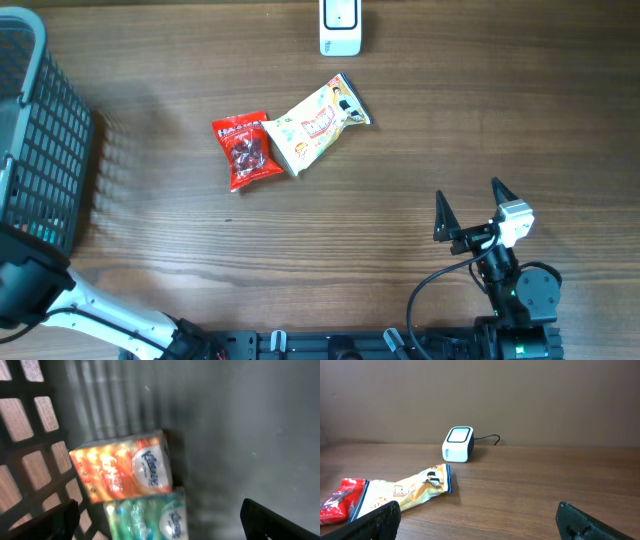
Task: Scan the item barcode
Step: 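Reach the left gripper into the basket toward the orange tissue pack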
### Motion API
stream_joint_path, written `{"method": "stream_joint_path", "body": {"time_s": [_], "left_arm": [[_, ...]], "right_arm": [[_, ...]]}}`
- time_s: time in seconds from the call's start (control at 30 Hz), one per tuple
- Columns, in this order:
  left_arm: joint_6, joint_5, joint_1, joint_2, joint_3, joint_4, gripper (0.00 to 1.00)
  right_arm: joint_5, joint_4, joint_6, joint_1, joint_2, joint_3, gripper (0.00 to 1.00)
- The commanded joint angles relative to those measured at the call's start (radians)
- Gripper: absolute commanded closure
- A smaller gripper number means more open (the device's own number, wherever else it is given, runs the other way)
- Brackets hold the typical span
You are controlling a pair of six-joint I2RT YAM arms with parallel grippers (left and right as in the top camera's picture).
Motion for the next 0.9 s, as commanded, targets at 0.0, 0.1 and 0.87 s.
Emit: {"method": "stream_joint_path", "body": {"time_s": [0.0,0.1,0.87], "left_arm": [[-0.009,-0.017,0.018,0.016,-0.060,0.040,0.00],[-0.009,-0.017,0.023,0.016,-0.093,0.077,0.00],[0.013,-0.016,0.023,0.016,-0.204,0.238,0.96]], "right_arm": [[0.013,0.005,-0.006,0.003,-0.007,-0.001,0.00],[0.013,0.005,-0.006,0.003,-0.007,-0.001,0.00],[0.013,0.005,-0.006,0.003,-0.007,-0.001,0.00]]}}
